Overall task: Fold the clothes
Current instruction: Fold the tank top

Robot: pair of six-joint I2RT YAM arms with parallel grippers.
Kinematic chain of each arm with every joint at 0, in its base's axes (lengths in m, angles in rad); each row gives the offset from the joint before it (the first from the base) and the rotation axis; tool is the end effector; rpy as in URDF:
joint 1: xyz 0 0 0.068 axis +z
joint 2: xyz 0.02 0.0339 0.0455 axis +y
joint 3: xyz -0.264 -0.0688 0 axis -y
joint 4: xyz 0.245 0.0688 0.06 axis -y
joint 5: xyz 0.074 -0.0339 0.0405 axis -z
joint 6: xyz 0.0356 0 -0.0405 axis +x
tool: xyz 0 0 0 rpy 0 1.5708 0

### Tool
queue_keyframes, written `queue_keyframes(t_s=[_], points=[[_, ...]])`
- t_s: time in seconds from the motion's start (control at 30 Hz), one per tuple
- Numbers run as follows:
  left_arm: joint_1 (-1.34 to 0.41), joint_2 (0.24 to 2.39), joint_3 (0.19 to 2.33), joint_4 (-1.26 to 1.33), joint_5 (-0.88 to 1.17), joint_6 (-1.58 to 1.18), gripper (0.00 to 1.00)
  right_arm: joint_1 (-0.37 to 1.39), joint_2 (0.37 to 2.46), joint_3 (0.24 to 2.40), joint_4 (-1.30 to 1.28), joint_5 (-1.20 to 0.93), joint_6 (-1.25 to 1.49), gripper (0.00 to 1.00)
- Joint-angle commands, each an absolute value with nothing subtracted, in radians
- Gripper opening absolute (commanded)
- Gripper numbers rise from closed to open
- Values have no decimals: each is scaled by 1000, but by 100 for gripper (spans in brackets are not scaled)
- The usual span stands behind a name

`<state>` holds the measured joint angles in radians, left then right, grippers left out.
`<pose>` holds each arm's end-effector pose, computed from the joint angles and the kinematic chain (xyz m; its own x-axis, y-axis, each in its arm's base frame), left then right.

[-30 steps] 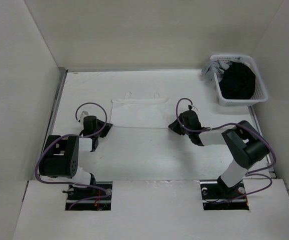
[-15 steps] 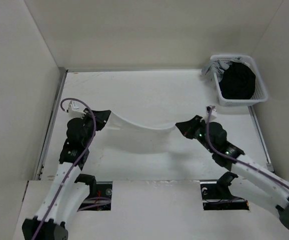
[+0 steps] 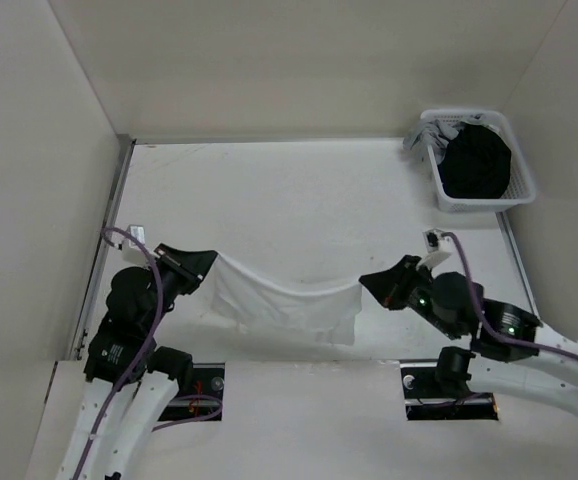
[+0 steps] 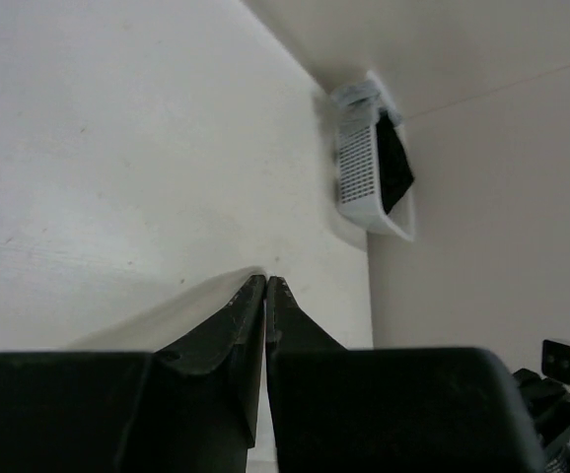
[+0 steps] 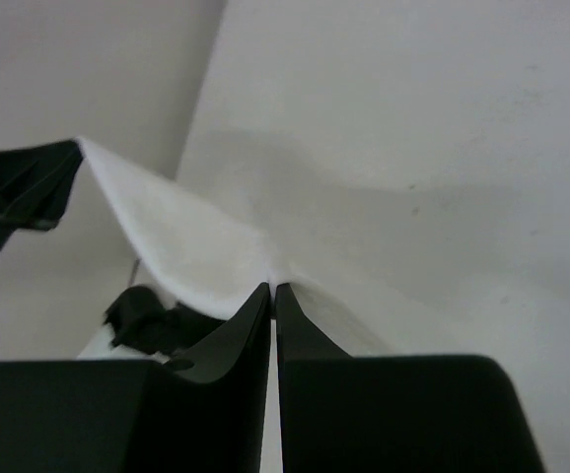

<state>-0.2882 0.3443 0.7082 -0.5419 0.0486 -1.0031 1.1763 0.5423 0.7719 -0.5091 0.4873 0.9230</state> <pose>0.0828 -0.0264 0.3265 -0.3693 -0.7689 -0.5219 0.0342 0.5500 -0.8344 0.0616 0.1045 0.3348 -0.5765 0.4484 -0.6830 -0.3033 0.6587 0.6885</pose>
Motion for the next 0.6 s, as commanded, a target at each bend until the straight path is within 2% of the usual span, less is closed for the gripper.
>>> queue_keyframes(t_s=[0.0, 0.17, 0.23, 0.4, 0.57], points=[[-269, 429, 609, -534, 28, -1012, 2, 1006, 661, 709, -426, 426, 850, 8], [-173, 752, 555, -191, 80, -1022, 2, 571, 935, 623, -33, 28, 787, 8], [-145, 921, 590, -53, 80, -1035, 2, 478, 1081, 656, 65, -43, 778, 8], [-133, 1334, 727, 149, 67, -1055, 2, 349, 1452, 857, 161, -127, 739, 9], [-82, 1538, 813, 239, 78, -1060, 2, 282, 1678, 1046, 158, -173, 730, 9]])
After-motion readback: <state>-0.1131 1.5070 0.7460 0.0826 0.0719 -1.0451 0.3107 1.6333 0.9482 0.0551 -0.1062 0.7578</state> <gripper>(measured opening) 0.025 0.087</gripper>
